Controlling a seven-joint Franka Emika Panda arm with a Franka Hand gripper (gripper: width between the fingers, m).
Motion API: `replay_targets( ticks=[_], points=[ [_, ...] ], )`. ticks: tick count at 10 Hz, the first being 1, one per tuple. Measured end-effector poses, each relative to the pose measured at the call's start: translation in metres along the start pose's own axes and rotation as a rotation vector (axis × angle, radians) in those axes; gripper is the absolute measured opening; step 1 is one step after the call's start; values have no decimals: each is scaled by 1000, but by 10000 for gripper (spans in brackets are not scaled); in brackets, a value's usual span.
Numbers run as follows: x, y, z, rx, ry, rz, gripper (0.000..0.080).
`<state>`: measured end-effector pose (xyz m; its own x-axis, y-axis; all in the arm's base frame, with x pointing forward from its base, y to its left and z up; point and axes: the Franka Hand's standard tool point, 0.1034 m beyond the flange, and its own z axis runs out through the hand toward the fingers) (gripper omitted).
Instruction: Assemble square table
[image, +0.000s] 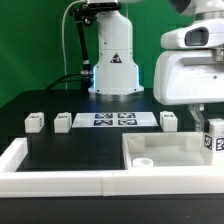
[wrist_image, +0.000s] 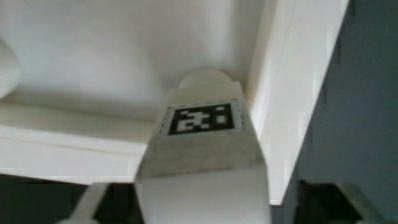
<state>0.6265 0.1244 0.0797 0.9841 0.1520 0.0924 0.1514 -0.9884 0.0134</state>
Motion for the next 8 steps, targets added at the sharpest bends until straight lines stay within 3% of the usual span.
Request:
replay_targets(
  ticks=[1, 5, 8],
  points=[
    [0, 0, 0, 0, 0, 0, 289],
    [0, 1, 0, 0, 0, 73, 290],
    [0, 4, 0, 5, 11, 384, 290]
  ],
)
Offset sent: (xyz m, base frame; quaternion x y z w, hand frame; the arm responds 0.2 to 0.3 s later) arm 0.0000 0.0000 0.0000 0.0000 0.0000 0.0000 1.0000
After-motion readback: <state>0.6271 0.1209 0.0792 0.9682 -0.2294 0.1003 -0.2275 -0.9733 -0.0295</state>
